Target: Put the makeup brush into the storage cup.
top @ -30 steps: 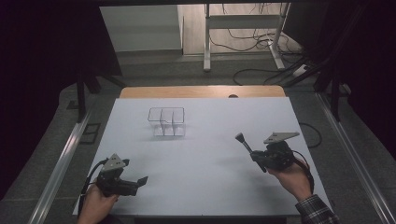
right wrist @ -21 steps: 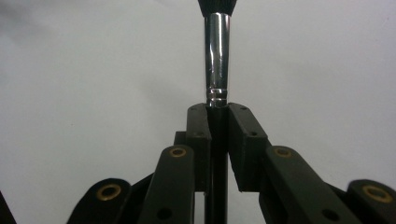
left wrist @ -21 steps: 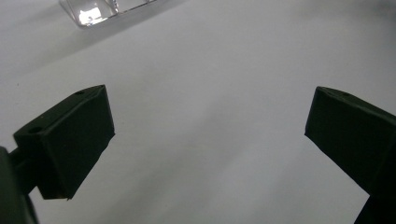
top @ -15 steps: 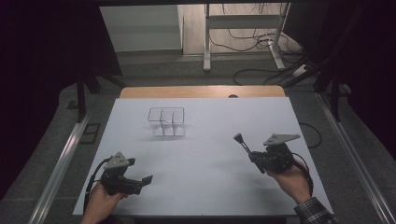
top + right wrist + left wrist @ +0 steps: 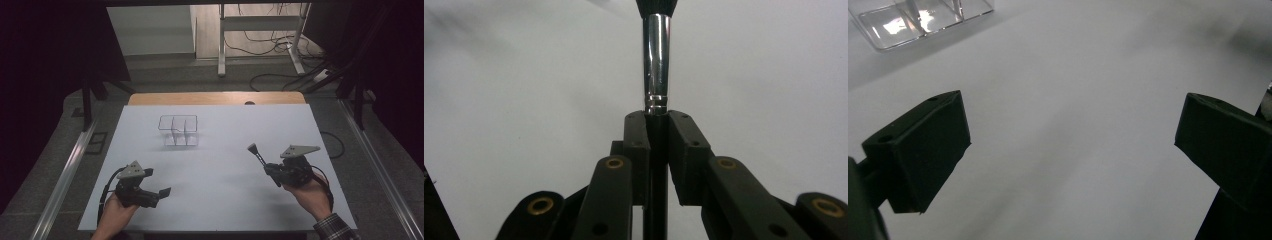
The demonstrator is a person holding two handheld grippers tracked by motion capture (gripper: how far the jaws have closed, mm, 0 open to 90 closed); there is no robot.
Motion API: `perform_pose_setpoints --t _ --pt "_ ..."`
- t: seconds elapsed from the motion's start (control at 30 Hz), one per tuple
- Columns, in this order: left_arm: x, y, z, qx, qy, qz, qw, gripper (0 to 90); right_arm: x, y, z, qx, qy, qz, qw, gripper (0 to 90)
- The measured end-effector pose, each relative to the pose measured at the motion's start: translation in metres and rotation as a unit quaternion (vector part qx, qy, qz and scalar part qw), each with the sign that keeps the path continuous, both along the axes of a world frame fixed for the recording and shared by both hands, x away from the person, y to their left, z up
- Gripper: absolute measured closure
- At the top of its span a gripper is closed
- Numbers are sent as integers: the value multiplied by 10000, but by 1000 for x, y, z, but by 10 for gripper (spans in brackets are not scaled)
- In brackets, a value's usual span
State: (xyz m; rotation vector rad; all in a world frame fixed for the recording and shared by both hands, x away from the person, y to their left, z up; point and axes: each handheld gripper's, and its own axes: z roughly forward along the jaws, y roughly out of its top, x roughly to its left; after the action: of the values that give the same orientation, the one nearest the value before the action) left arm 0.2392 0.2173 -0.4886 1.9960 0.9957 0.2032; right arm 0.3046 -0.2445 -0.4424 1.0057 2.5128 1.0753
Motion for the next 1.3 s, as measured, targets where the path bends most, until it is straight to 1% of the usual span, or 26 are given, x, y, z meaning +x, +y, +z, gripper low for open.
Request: perform_pose_setpoints --t 0.13,0.27,0.47,0.57,0.83,1.17,1.3 --pt "3 -1 2 -193 33 36 9998 14 -2 2 1 63 -3 26 10000 790" --pt "5 -3 2 -258 70 29 9996 14 -3 4 1 116 -10 59 9999 790" --pt "8 -8 3 -284 89 12 9996 16 -4 7 1 157 -16 90 9998 790" --pt "10 -12 4 -302 139 10 9994 20 -4 7 1 182 -24 101 9998 790" --pt "13 -19 6 -366 167 -91 9991 32 -5 10 1 221 -27 125 9997 790" --pt "21 -33 9 -440 129 -253 9986 28 -8 17 1 283 -44 205 9994 789" --pt "27 -39 10 -444 92 -343 9984 22 -9 20 1 319 -44 220 9992 789"
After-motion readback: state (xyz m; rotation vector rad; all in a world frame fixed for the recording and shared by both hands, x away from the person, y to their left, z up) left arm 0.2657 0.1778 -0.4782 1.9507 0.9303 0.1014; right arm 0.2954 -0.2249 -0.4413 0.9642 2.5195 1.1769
